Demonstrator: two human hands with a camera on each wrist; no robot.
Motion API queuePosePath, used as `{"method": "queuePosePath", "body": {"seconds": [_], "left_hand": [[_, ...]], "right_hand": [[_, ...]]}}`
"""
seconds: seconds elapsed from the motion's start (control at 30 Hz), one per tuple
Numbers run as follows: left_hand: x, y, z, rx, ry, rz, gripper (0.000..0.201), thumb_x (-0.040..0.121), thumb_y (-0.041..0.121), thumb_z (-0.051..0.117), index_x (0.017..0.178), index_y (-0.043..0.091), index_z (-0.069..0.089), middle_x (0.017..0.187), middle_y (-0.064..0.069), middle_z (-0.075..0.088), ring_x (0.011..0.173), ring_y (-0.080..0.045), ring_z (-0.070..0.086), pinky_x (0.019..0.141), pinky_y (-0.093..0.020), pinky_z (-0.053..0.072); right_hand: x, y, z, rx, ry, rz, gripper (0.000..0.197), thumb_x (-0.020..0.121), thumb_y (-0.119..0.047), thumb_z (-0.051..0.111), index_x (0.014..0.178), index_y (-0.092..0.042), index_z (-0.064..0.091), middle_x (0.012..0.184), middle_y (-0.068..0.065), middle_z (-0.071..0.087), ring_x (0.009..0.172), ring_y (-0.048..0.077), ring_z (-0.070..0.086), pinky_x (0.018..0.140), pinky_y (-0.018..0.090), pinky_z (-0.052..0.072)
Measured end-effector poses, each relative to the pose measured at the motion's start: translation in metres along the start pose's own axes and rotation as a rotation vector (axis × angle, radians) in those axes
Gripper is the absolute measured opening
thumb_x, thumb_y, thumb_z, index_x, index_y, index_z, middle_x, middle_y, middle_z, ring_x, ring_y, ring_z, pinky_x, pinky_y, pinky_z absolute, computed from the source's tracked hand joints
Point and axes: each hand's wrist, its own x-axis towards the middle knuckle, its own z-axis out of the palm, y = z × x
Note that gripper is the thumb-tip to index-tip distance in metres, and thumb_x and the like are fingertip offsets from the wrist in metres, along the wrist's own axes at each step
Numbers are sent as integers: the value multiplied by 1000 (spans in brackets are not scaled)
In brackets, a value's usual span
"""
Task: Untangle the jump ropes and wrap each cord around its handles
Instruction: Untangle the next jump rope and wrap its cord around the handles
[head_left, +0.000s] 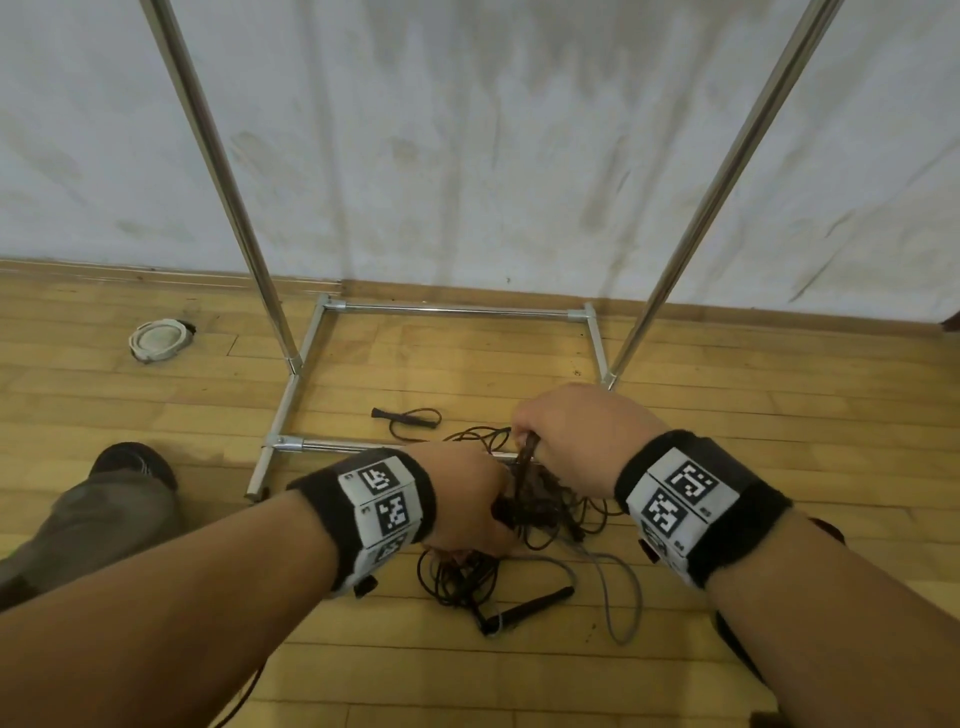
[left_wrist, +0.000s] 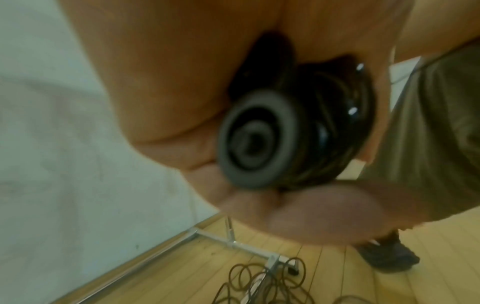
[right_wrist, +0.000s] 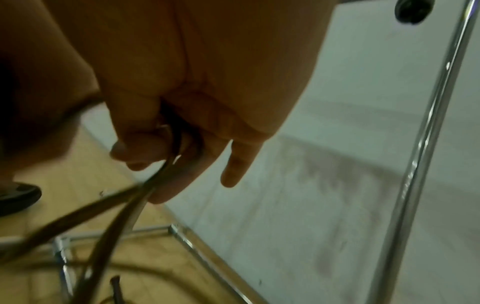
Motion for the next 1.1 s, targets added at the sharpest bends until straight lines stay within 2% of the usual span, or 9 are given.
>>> {"method": "queuePosePath", "body": {"seconds": [0.17,0.27,0.4,0.53,0.67,0.77,0.87,0.97,1.1], "left_hand": [[18,-31,-10,-371,281,-201,17,104,38,57,119,28,58,86,-1,71,60,-14,67,53,-28,58],[15,-58,-27,-773,465,-133,10,104,30,64,114,29,61,85,-4,73,58,-15,70,53,-26,57],[7,-70,-37,-1260,411,107,10,103,21,67,113,19,65,75,-7,66,59,-24,62,56,-38,56],[-2,-67,-41,-1392,292,316,18,91,14,77,105,18,67,74,-9,60,54,-24,57,50,-34,52],[-9,-56,-39,-1350,286,348,32,90,50,77,98,21,67,71,-11,60,51,-25,55,48,-32,50],[-15,-47,-38,-1310,291,361,31,91,50,73,98,20,68,71,-11,62,50,-25,56,49,-32,50],[-24,-39,-39,-1185,207,403,19,98,45,67,96,26,71,72,-9,65,52,-24,59,50,-31,52],[-30,-25,-34,-849,3,303,13,100,43,68,94,32,71,74,-1,71,58,-18,66,57,-29,56],[-18,8,-3,-187,-94,79,25,96,52,67,85,29,64,59,7,67,49,-6,63,49,-21,51]], "right_hand": [[-10,-19,-8,71,134,-58,20,106,-35,43,110,-27,60,82,-10,56,72,6,53,61,23,44],[-12,-18,-9,307,163,-27,21,109,-38,38,114,-29,56,81,-7,59,68,7,54,59,26,45],[-9,-5,-8,529,160,-8,20,109,-39,40,106,-28,57,79,-4,59,65,9,53,58,28,43],[-8,1,-4,565,109,-15,22,108,-38,42,108,-21,57,87,4,63,74,18,59,71,41,54],[-9,4,3,575,85,-4,27,108,-39,42,107,-18,60,81,1,61,72,17,59,72,37,53],[-8,8,10,587,84,33,28,108,-43,41,105,-25,61,71,-7,59,58,1,53,55,16,44],[-8,11,14,581,52,48,23,107,-42,43,103,-29,62,81,-5,70,67,3,62,62,17,51],[-7,14,14,460,-27,68,12,104,-32,52,106,-29,64,91,-5,69,84,13,64,81,31,56],[-2,4,7,148,-68,48,8,101,-28,57,104,-29,64,96,-10,61,91,13,57,75,27,49]]}}
